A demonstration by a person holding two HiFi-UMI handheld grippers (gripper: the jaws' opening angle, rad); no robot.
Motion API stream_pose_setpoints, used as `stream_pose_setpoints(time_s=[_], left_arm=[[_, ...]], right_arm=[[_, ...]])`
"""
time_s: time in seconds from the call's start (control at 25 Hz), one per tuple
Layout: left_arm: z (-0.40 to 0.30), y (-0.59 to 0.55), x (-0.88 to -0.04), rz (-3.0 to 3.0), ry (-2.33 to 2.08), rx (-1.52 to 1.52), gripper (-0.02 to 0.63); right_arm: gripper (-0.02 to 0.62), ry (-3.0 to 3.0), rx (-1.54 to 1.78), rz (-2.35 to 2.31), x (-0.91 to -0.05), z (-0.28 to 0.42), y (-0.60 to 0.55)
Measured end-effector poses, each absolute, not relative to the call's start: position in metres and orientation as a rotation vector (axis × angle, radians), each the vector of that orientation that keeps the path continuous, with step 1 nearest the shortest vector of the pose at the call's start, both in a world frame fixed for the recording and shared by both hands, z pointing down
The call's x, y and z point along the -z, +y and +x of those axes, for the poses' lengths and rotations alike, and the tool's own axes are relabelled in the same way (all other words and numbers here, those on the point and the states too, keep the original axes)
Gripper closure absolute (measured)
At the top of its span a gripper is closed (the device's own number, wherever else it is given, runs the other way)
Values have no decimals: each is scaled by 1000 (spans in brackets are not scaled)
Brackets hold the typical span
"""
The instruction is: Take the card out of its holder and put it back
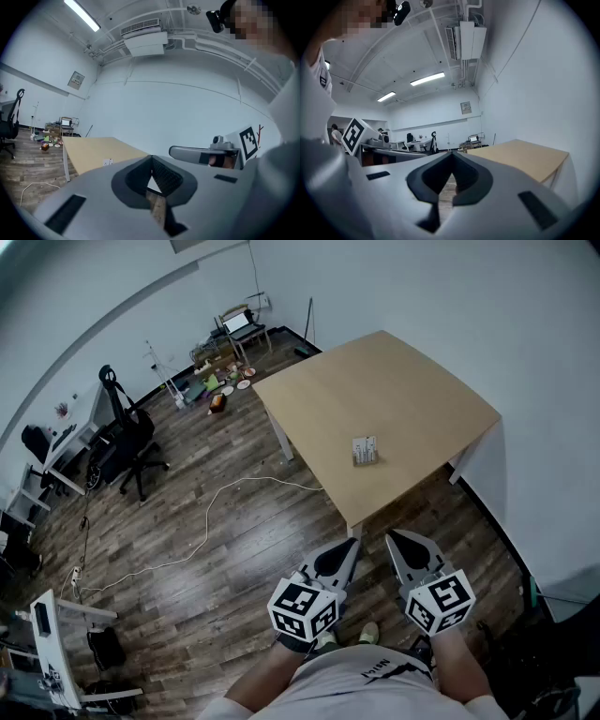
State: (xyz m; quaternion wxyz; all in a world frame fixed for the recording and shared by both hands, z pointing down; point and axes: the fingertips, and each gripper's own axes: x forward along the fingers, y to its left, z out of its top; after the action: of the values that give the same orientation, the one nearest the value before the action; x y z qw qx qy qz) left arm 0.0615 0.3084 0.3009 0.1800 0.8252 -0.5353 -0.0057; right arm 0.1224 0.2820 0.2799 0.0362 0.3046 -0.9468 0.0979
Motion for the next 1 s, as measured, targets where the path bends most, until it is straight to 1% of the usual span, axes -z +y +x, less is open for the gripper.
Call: stream_pose_setpoints(time_s=[0.32, 0.68, 1.0], left_arm=[[70, 308, -301, 2329, -1509, 6, 594], [71, 295, -297, 2340, -1533, 3, 593], [74, 276, -307, 2348, -1548, -30, 594]], right_arm=[[583, -2939, -335, 892, -277, 130, 283], [583, -2971, -349, 919, -273, 158, 268], [583, -2975, -398, 910, -288, 170, 250]])
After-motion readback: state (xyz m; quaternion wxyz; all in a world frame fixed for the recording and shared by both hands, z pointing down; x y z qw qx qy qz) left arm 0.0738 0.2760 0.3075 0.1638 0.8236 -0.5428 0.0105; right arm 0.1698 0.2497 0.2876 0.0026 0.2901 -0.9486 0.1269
